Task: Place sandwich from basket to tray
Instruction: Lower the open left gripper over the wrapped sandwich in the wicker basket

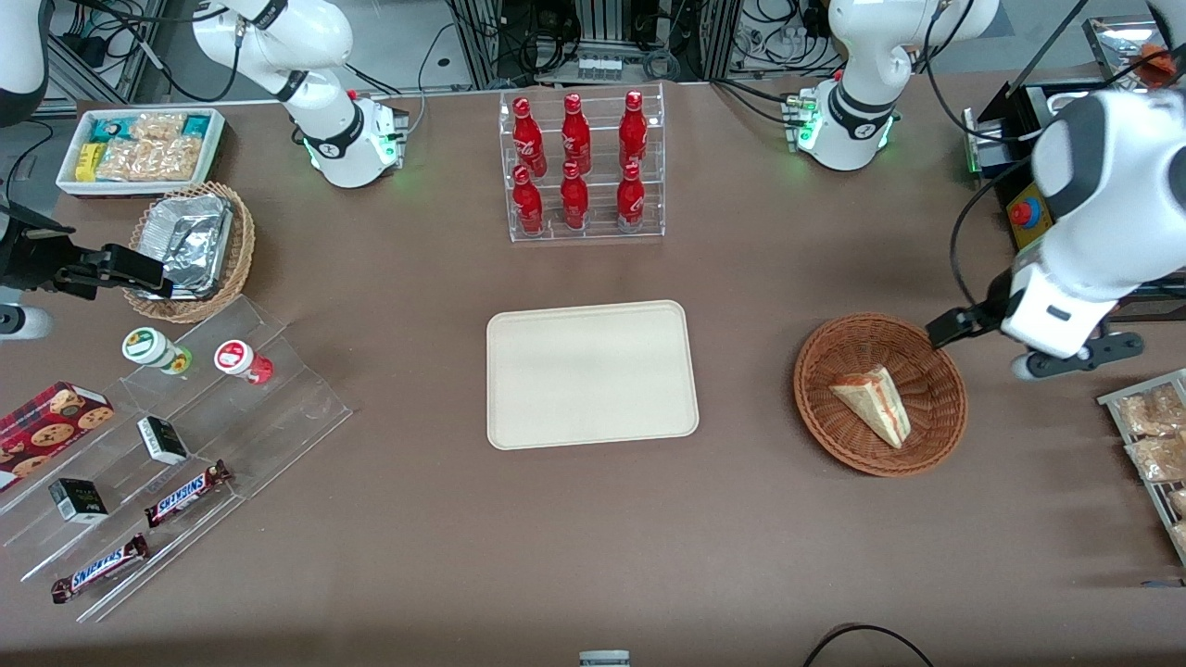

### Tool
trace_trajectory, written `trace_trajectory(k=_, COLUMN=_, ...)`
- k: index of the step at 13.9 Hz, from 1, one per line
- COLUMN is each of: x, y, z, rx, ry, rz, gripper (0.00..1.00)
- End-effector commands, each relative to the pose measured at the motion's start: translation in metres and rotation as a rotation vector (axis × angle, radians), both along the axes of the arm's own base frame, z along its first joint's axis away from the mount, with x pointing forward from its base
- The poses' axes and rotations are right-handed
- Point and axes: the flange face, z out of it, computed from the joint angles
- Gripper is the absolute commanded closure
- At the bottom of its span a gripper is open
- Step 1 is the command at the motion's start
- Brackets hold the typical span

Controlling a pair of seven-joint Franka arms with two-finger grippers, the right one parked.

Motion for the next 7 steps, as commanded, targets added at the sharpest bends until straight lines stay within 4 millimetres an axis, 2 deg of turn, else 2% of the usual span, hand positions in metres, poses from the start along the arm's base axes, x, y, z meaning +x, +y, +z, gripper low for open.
trace_trajectory(k=1, x=-0.006, y=-0.008, z=-0.034, rx=0.010, ry=-0.016, rz=0.138, gripper=0.00)
trace_trajectory(k=4, x=-0.005, y=-0.018, z=-0.077, rx=0.004, ry=-0.045, rz=0.259, gripper=0.00)
trace_trajectory(k=7, x=-0.007, y=-0.022, z=-0.105, rx=-0.002, ry=-0.064, rz=0.269, gripper=0.00)
